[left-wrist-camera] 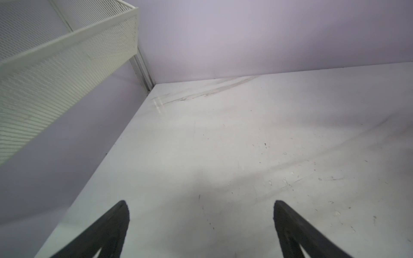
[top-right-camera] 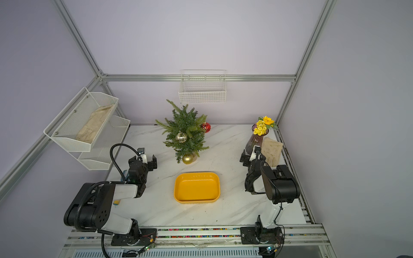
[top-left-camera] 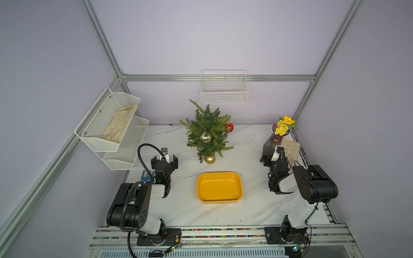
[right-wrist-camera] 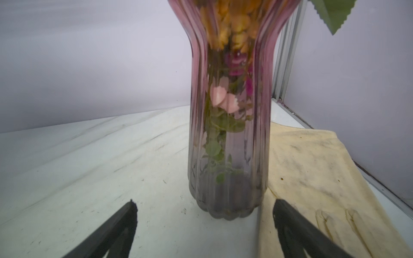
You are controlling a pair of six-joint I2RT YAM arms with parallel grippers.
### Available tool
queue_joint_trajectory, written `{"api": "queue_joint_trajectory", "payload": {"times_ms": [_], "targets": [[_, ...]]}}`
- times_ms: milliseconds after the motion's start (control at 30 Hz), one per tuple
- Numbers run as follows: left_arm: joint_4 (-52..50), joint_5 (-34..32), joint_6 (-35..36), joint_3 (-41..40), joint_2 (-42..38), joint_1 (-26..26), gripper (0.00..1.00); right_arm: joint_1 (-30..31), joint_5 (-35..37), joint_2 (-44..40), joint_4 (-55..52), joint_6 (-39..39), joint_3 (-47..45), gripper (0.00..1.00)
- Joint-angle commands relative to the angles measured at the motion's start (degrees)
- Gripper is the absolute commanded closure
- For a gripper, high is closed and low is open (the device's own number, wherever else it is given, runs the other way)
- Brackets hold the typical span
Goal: Decorate the small christmas tree with ornaments
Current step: Reset both arms
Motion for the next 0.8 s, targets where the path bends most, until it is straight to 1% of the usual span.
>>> {"api": "queue_joint_trajectory", "payload": {"times_ms": [0, 67, 333, 700, 767], "targets": [[6.6, 5.1, -1.4, -1.2, 2.0, 1.3, 0.00, 0.1, 4.4, -0.3, 2.5, 2.1, 1.8, 0.03], [1.9, 4.4, -2.8, 0.9, 1.5, 1.8, 0.00, 0.2, 4.6, -0.2, 2.3, 2.3, 2.0, 0.03], [4.8, 3.7, -3.0, 0.0, 1.9, 2.1, 0.00, 0.3, 4.8, -0.2, 2.4, 2.1, 2.0, 0.03], [3.7, 3.7, -3.2, 0.3, 1.8, 2.1, 0.00, 1.1, 5.0, 0.2, 1.3, 1.1, 2.8, 0.03], [3.7, 3.7, -3.1, 0.3, 1.8, 2.1, 0.00, 1.1, 5.8, -0.3, 3.0, 1.2, 1.4, 0.03]]}}
